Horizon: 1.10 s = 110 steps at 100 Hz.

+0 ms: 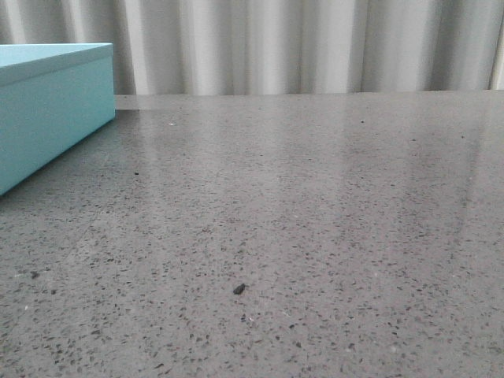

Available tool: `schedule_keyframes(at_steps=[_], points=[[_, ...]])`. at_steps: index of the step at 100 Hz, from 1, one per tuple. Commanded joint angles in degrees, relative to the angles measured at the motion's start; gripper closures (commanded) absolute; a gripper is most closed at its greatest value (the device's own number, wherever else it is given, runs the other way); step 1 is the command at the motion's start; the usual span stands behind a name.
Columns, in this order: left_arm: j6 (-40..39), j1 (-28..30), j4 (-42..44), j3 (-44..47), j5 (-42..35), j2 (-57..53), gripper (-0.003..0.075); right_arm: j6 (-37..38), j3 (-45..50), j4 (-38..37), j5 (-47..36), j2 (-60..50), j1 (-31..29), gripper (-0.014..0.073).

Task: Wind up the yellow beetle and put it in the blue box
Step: 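Open the left gripper to release the car inside the box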

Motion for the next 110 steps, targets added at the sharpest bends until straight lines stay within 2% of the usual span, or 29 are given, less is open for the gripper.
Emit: schedule_keyframes(at_steps=[1,15,38,86,100,110], points=[[-0.63,0.0,-1.51,-1.99,-4.65,-6.15,0.0741,-0.81,-0.73,-0.97,-5.82,0.3,-0.24,0.0655],[-0.5,0.0,-1.51,-1.99,-11.2,-11.66,0.0741,-0.81,0.05,-0.97,-5.83,0.3,-0.24,0.0655],[0.79,0.0,-1.51,1.44,-16.27,-17.65,0.0741,-0.81,2.49,-0.97,-7.87,0.2,-0.24,0.0655],[0.79,0.0,-2.46,35.91,-41.18,-37.61,0.0741,-0.81,7.01,-1.08,-13.67,0.1,-0.24,0.0655],[0.79,0.0,-3.46,44.45,-46.76,-44.61,0.0741,-0.81,10.56,-2.41,-21.34,0.1,-0.24,0.0655],[0.79,0.0,-3.68,49.8,-49.73,-49.81,0.0741,-0.81,14.75,-4.33,-29.99,0.1,-0.24,0.0655]])
